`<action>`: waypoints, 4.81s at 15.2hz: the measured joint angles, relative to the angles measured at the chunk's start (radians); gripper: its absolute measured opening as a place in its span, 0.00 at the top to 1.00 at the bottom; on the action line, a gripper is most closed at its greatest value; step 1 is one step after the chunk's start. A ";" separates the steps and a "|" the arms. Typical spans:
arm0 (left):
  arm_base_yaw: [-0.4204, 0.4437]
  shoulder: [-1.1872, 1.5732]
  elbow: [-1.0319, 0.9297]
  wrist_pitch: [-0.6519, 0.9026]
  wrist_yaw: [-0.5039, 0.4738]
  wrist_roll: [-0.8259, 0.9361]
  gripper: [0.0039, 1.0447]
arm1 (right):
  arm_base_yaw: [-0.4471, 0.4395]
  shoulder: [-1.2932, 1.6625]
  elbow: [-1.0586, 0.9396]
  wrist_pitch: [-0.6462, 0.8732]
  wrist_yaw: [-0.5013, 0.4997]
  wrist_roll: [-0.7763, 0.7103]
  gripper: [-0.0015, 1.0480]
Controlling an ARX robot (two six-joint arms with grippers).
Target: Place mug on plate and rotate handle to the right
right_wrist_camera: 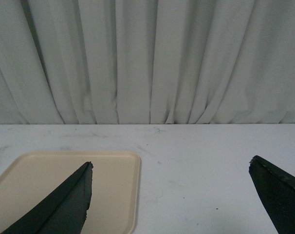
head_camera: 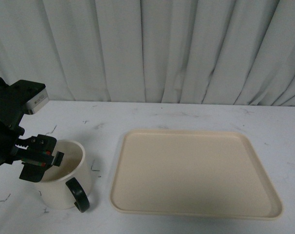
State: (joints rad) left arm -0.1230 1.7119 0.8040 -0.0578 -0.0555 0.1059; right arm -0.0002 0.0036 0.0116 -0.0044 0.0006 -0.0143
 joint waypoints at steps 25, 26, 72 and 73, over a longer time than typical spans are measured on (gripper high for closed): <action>-0.451 0.069 0.311 -0.196 -0.195 -0.816 0.97 | 0.000 0.000 0.000 0.000 0.000 0.000 0.06; -0.447 0.083 0.313 -0.194 -0.196 -0.883 0.97 | 0.000 0.000 0.000 0.000 0.000 0.000 0.06; 0.120 -1.341 -0.794 0.418 0.056 -0.120 0.99 | 0.000 0.000 0.000 0.000 0.000 0.001 0.06; 0.120 -1.365 -0.794 0.400 0.056 -0.120 0.99 | 0.000 0.000 0.000 0.000 0.000 0.001 0.06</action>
State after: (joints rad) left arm -0.0029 0.3470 0.0101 0.3424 0.0002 -0.0139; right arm -0.0002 0.0036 0.0116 -0.0044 0.0006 -0.0135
